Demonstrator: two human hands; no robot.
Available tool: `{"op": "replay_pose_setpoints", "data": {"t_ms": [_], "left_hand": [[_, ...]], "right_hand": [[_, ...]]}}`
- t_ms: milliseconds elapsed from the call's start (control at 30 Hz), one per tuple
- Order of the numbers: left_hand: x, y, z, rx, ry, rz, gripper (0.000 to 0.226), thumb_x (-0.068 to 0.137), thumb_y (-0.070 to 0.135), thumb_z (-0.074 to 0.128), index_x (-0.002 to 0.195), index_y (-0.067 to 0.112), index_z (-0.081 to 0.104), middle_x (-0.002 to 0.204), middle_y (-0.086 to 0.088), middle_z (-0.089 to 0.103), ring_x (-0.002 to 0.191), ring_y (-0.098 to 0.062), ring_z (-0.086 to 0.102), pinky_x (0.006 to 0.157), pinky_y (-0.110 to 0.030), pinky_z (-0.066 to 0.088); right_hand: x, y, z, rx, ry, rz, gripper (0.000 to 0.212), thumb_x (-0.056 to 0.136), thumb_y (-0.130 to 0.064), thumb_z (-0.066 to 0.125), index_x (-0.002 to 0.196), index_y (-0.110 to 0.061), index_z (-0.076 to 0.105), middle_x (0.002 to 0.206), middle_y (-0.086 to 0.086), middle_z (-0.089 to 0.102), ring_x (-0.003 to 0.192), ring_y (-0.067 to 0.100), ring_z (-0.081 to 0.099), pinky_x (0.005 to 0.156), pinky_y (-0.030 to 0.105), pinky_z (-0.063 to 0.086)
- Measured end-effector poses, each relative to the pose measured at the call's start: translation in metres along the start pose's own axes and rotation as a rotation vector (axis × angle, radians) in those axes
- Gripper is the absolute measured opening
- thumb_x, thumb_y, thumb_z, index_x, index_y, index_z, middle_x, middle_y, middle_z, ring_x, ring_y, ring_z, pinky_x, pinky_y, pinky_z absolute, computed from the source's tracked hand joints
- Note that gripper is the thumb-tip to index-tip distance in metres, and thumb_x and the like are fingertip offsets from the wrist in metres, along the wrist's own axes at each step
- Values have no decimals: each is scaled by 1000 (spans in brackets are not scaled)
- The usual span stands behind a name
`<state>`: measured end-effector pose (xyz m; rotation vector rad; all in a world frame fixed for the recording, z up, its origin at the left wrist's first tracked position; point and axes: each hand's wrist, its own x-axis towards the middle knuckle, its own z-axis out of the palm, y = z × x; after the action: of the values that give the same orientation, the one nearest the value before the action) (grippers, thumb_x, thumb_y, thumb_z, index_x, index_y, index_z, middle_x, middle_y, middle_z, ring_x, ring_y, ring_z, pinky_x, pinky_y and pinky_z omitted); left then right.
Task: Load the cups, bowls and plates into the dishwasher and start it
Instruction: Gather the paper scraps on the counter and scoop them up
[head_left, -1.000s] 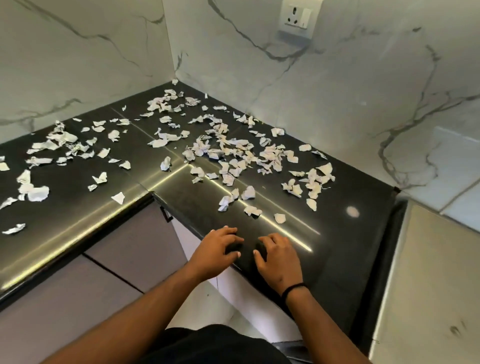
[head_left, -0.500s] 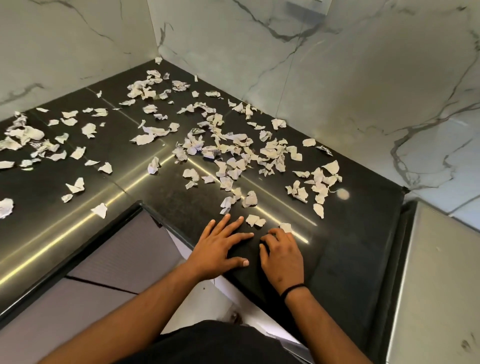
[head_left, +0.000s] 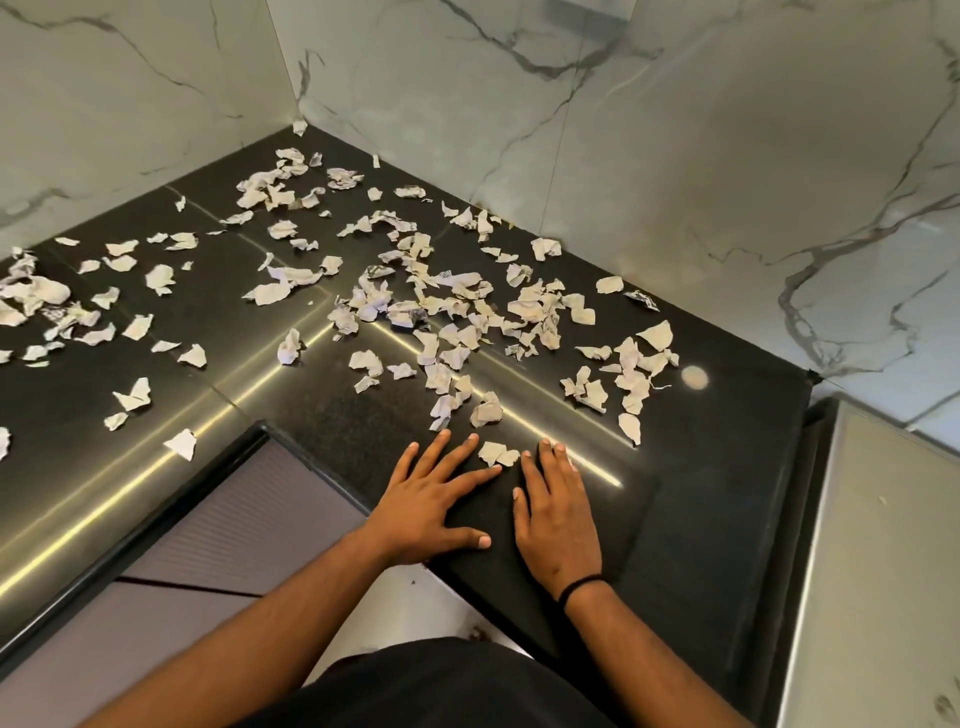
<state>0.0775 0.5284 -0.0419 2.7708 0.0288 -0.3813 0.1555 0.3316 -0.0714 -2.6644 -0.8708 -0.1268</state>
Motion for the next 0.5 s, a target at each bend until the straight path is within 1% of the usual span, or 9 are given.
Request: {"op": "replay_pose_setpoints", "data": {"t_ms": [67, 167, 267, 300, 333, 367, 433, 467, 500], "left_hand": [[1, 0, 0, 17, 2, -4, 88, 81, 85, 44, 152, 60, -2, 164, 21, -22, 148, -11, -34, 119, -44, -22], [1, -1, 1, 0, 4, -9, 95, 78, 85, 49, 154, 55, 0, 164, 22, -20, 148, -9, -32, 120, -44, -20], [3, -1, 0, -39, 4, -30, 106, 75, 84, 55, 158, 45, 1, 163, 24, -19, 147, -5, -33, 122, -45, -18], [4, 0, -1, -51, 2, -38, 109, 75, 84, 56, 159, 43, 0, 163, 24, -18, 146, -5, -33, 122, -45, -18], [4, 0, -1, -62, -4, -48, 110, 74, 84, 57, 158, 43, -1, 162, 23, -18, 146, -5, -33, 121, -44, -19], [4, 1, -1, -70, -9, -52, 110, 74, 84, 57, 158, 44, -2, 162, 22, -16, 147, -5, -32, 121, -43, -21], [4, 1, -2, -80, -13, -48, 110, 74, 83, 58, 157, 46, -4, 164, 20, -13, 147, -6, -31, 119, -42, -22], [3, 1, -3, -82, -14, -43, 110, 75, 83, 58, 157, 46, -6, 164, 20, -15, 148, -7, -32, 119, -41, -23], [3, 1, -4, -83, -16, -40, 110, 75, 83, 58, 157, 46, -6, 164, 21, -17, 147, -7, -32, 118, -41, -23]], "right_hand": [[9, -2, 2, 19, -36, -9, 54, 100, -32, 31, 146, -10, 47, 158, 14, 37, 150, 29, 27, 122, 43, 23], [24, -4, 7, 76, -109, -43, 50, 101, -18, 38, 151, -9, 40, 161, 12, 31, 153, 27, 19, 125, 43, 18], [38, -8, -5, 303, -177, -85, 56, 99, -3, 42, 154, -11, 34, 163, 8, 27, 154, 19, 13, 125, 42, 17], [42, -7, -11, 384, -157, -80, 57, 98, 0, 43, 154, -12, 35, 163, 7, 28, 153, 17, 13, 125, 41, 18], [45, -5, -15, 441, -94, -57, 57, 97, 1, 46, 152, -12, 38, 162, 7, 31, 153, 17, 15, 125, 40, 20], [49, -1, -19, 462, 6, -17, 56, 96, 0, 49, 150, -12, 42, 160, 8, 35, 152, 18, 18, 124, 42, 23], [56, 12, -23, 411, 193, 111, 54, 95, -8, 56, 147, -10, 46, 157, 10, 39, 152, 24, 21, 122, 47, 26], [61, 20, -26, 349, 225, 187, 56, 95, -15, 58, 149, -10, 44, 158, 12, 36, 152, 28, 20, 122, 48, 24], [66, 28, -27, 270, 199, 257, 60, 96, -25, 58, 151, -11, 40, 161, 14, 31, 153, 31, 16, 123, 48, 20]]}}
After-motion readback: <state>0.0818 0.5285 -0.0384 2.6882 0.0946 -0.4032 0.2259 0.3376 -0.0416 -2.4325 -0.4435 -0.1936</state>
